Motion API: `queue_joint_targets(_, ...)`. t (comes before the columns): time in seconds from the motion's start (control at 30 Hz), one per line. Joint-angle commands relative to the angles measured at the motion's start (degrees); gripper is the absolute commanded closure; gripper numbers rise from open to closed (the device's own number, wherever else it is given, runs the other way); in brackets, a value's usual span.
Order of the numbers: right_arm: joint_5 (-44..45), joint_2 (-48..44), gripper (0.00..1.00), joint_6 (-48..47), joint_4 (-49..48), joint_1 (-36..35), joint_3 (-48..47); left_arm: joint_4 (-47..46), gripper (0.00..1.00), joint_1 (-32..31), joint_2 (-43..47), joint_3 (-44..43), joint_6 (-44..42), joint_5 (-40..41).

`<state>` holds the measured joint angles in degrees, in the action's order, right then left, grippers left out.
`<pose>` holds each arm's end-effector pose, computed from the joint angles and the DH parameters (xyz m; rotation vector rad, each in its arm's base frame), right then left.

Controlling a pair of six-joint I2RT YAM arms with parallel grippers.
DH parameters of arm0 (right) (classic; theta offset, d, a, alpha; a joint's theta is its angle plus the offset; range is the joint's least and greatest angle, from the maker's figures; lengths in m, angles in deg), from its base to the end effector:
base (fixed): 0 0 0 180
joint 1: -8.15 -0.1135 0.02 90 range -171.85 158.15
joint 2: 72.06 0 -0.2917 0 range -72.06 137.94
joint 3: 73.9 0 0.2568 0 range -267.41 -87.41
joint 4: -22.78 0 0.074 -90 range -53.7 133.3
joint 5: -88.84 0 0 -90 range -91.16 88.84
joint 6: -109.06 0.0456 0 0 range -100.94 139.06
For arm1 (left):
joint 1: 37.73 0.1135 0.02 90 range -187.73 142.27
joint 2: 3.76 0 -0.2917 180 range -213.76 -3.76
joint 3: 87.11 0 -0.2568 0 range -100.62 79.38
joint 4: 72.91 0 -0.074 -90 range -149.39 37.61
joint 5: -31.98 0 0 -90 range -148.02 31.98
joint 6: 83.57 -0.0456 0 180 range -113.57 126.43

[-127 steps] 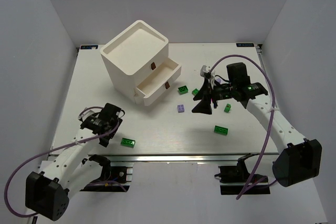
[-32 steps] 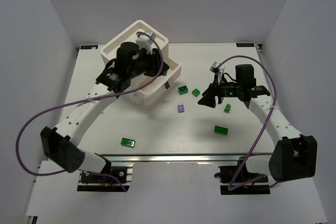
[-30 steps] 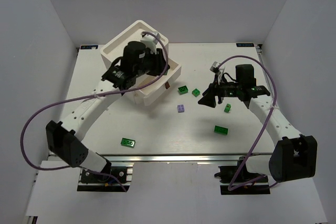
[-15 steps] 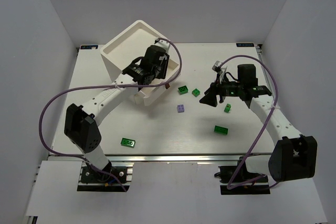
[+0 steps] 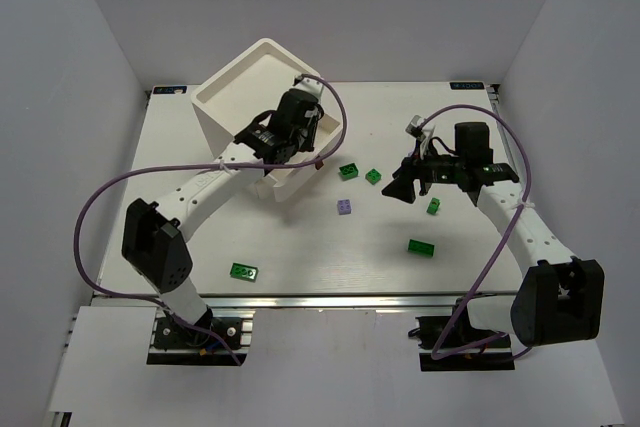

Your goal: Sort the legos into containers by color

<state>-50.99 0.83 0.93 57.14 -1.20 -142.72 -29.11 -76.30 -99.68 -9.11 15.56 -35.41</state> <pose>0.2621 0.0785 0.3098 -0.9313 1.8772 0.8713 0.3215 -0.2340 0.3598 0.3440 2.1437 -0.0337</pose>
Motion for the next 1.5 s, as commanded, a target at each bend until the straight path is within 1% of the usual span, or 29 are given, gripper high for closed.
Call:
queue_joint_targets(0.0, 2.8, -0.3, 0.28, -1.1, -1.2, 0.5, 0.4, 0.4, 0.62, -0.5, 6.6, 0.6, 2.1, -3.0)
queue_joint_targets(0.03, 4.1, -0.3, 0.28, -1.3, -1.4, 0.6, 0.4, 0.0, 0.83, -1.0, 9.8, 2.2, 2.9, -4.7)
queue_joint_targets(0.07, 6.4, -0.3, 0.30, -1.4, -1.9, 0.5, 0.4, -0.3, 0.89, -1.0, 12.0, 3.3, 5.0, -8.4)
queue_joint_targets(0.1, 7.9, -0.1, 0.32, -1.6, -2.0, 0.6, 0.4, -0.6, 0.92, -1.0, 14.2, 4.7, 6.4, -10.0)
queue_joint_targets(0.13, 10.7, 0.6, 0.33, -2.3, -2.1, 0.4, 0.1, -0.8, 0.93, -1.0, 16.4, 8.8, 7.8, -11.7)
queue_joint_targets(0.17, 12.3, 1.0, 0.34, -2.9, -2.0, 0.5, 0.0, -0.8, 0.89, -1.0, 21.4, 11.1, 11.1, -13.1)
queue_joint_targets(0.2, 13.8, 1.6, 0.34, -3.3, -2.1, 0.6, -0.1, -0.8, 0.80, -1.0, 24.3, 13.5, 13.1, -15.2)
queue_joint_targets(0.23, 15.3, 2.3, 0.34, -3.7, -2.1, 0.7, -0.4, -0.6, 0.67, -1.0, 26.8, 16.2, 14.9, -15.9)
queue_joint_targets(0.27, 17.8, 3.9, 0.32, -4.5, -1.9, 0.6, -1.3, -0.1, 0.45, -1.0, 32.7, 21.9, 18.9, -16.4)
queue_joint_targets(0.33, 21.1, 6.5, 0.28, -6.4, -0.9, 0.6, -2.8, 0.4, 0.32, -1.0, 38.7, 27.6, 24.2, -16.3)
queue_joint_targets(0.37, 22.2, 7.3, 0.26, -7.3, 0.4, 0.4, -3.7, 1.6, 0.24, -1.0, 43.8, 31.9, 25.5, -15.8)
queue_joint_targets(0.4, 22.7, 8.1, 0.21, -8.8, 2.2, 0.3, -4.5, 2.8, 0.23, -1.0, 46.2, 33.6, 26.8, -15.1)
queue_joint_targets(0.43, 22.5, 9.1, 0.18, -10.9, 6.6, 0.2, -5.5, 4.2, 0.22, -1.0, 48.3, 34.8, 27.9, -13.8)
queue_joint_targets(0.47, 22.2, 9.5, 0.16, -16.5, 8.9, 0.3, -6.7, 6.9, 0.20, -1.0, 50.4, 36.4, 29.4, -13.1)
queue_joint_targets(0.5, 22.1, 9.4, 0.16, -19.5, 11.0, 0.0, -7.1, 8.4, 0.20, -1.0, 53.4, 36.8, 30.1, -11.4)
queue_joint_targets(0.53, 22.1, 9.1, 0.15, -22.7, 15.9, 0.1, -7.2, 11.1, 0.19, -1.0, 54.5, 37.2, 31.3, -10.8)
queue_joint_targets(0.57, 22.3, 8.9, 0.14, -29.6, 18.5, 0.1, -7.5, 12.1, 0.19, -1.0, 55.5, 37.6, 31.8, -10.0)
queue_joint_targets(0.6, 22.3, 8.8, 0.14, -32.7, 21.2, 0.3, -7.7, 13.2, 0.19, -1.0, 56.5, 38.2, 32.4, -9.3)
queue_joint_targets(0.67, 21.0, 8.2, 0.15, -39.3, 29.6, 0.1, -7.2, 15.0, 0.18, -1.0, 57.0, 38.9, 32.6, -8.0)
queue_joint_targets(0.7, 21.1, 7.7, 0.15, -43.2, 31.2, -0.4, -5.3, 15.5, 0.19, -1.0, 56.6, 39.4, 32.5, -7.8)
queue_joint_targets(0.73, 22.2, 7.2, 0.15, -44.1, 32.1, -0.8, -4.0, 16.3, 0.18, -1.0, 56.3, 39.4, 32.2, -7.1)
queue_joint_targets(0.83, 26.4, 5.5, 0.16, -43.0, 29.3, -2.4, 1.8, 17.3, 0.18, -1.0, 54.4, 38.6, 29.7, -6.2)
queue_joint_targets(0.9, 29.7, 4.6, 0.16, -40.2, 24.4, -3.6, 6.1, 17.8, 0.17, -1.0, 53.7, 38.0, 27.4, -5.8)
queue_joint_targets(1.0, 31.5, 4.0, 0.15, -38.3, 21.6, -4.6, 9.8, 17.5, 0.17, -1.0, 53.6, 38.7, 24.4, -6.7)
queue_joint_targets(1.07, 32.8, 3.8, 0.16, -37.8, 20.6, -5.3, 11.0, 16.9, 0.14, -1.0, 54.9, 39.9, 23.6, -7.5)
queue_joint_targets(1.17, 35.3, 2.7, 0.15, -37.0, 18.1, -5.9, 13.1, 13.9, 0.12, -1.0, 58.0, 42.4, 22.3, -9.0)
queue_joint_targets(1.27, 36.8, 2.5, 0.15, -36.8, 16.6, -6.2, 14.4, 12.7, 0.09, -1.0, 60.1, 44.5, 22.6, -8.1)
queue_joint_targets(1.4, 38.4, 3.1, 0.19, -36.4, 12.8, -6.5, 16.5, 12.3, 0.09, -1.0, 60.3, 45.8, 23.2, -8.4)
queue_joint_targets(1.47, 38.5, 3.5, 0.24, -36.4, 12.0, -6.6, 17.3, 12.5, 0.09, -1.0, 59.8, 45.6, 23.6, -8.4)
